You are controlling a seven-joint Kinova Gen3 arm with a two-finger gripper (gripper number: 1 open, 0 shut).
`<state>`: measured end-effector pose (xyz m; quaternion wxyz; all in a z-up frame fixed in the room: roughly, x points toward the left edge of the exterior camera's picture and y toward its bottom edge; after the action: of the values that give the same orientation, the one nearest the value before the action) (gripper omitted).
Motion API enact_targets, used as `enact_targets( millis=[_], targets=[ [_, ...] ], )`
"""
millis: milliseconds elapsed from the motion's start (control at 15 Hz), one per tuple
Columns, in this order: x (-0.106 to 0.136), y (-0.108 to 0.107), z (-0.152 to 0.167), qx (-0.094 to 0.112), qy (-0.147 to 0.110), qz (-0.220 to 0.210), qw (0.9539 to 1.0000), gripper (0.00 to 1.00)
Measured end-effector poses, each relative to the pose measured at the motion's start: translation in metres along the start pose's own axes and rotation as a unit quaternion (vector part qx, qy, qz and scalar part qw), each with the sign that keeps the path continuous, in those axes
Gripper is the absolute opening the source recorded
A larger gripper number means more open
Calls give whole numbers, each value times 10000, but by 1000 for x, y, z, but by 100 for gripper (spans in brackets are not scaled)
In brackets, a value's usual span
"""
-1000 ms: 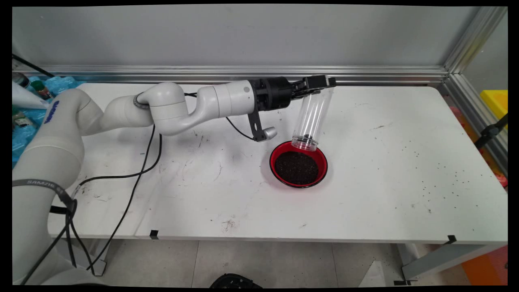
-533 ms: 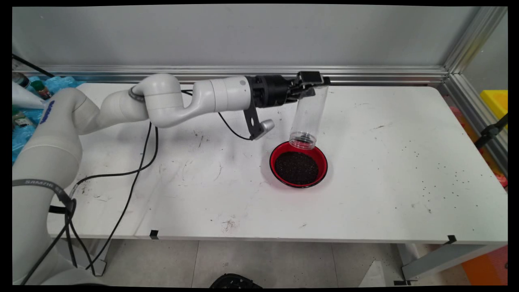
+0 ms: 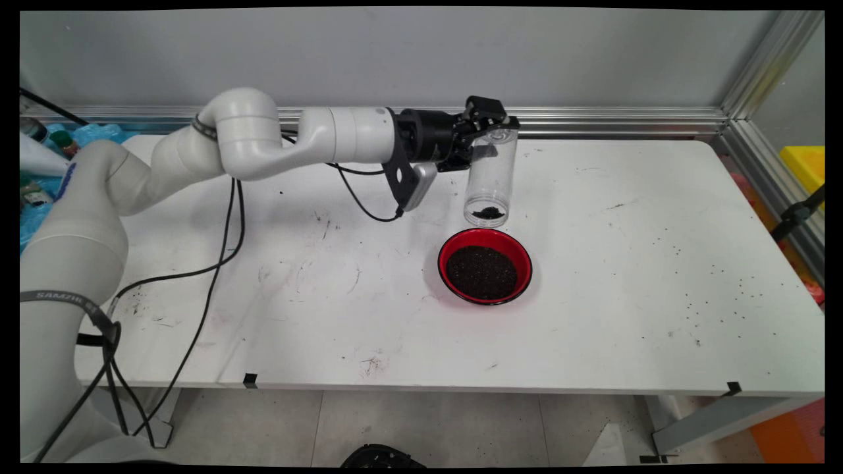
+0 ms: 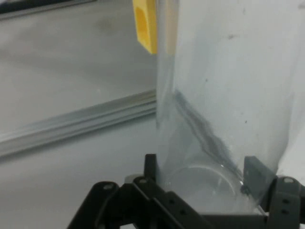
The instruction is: Pour the black seasoning powder in the red bowl
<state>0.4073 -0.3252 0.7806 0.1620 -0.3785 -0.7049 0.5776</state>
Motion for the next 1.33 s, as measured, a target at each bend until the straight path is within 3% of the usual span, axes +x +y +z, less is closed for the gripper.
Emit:
enact_targets(
  millis=[333, 733, 933, 1133, 1200, 1333],
  targets=[
    [-12, -7, -10, -279, 113, -866, 9958, 0],
    [-29, -14, -22, -604, 146, -2010, 9776, 0],
    [-39, -15, -30, -808, 129, -2701, 9593, 0],
    [-50, -13, -38, -1053, 83, -3457, 9324, 0],
    [-53, -13, -40, -1095, 71, -3608, 9262, 0],
    [-58, -10, -45, -1229, 64, -4100, 9038, 0]
  ],
)
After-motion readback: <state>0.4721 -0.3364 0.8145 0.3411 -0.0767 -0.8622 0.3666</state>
